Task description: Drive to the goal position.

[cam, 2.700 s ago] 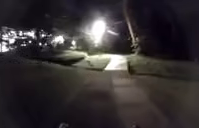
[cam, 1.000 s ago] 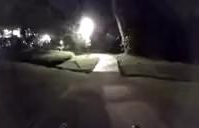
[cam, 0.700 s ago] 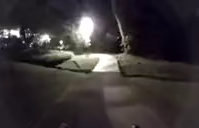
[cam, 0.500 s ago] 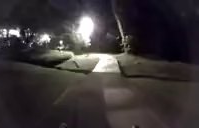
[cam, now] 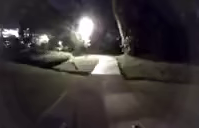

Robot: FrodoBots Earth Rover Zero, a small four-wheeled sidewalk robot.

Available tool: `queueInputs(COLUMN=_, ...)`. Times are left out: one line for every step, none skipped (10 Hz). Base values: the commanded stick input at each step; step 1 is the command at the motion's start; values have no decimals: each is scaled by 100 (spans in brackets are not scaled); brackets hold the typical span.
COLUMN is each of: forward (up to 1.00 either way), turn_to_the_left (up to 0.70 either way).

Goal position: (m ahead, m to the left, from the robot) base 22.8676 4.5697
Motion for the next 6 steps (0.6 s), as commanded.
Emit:
queueInputs(forward=45, turn_to_the_left=-27)
queueInputs(forward=45, turn_to_the_left=-22)
queueInputs(forward=45, turn_to_the_left=-14)
queueInputs(forward=45, turn_to_the_left=-9)
queueInputs(forward=45, turn_to_the_left=-4)
queueInputs(forward=45, turn_to_the_left=0)
